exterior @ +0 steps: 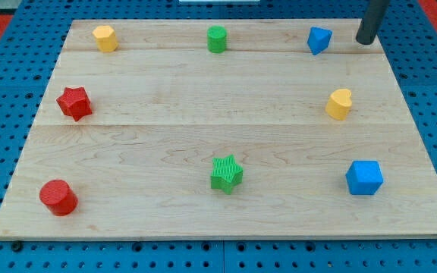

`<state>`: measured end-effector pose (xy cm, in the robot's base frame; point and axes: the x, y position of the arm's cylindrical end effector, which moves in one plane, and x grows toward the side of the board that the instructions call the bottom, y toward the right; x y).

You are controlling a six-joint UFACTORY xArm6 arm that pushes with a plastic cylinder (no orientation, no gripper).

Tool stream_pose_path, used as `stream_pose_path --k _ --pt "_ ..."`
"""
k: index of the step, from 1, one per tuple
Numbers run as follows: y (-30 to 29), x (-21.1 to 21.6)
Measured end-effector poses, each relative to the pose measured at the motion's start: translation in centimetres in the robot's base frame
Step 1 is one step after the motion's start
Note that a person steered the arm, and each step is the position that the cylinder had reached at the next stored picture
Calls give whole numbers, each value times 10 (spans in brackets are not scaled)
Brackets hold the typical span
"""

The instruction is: Slightly move the blue triangle left

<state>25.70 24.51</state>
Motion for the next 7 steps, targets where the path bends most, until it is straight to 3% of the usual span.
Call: stream_pose_path --k 1,7 --pt "-23 -6" --pt "-22 -15"
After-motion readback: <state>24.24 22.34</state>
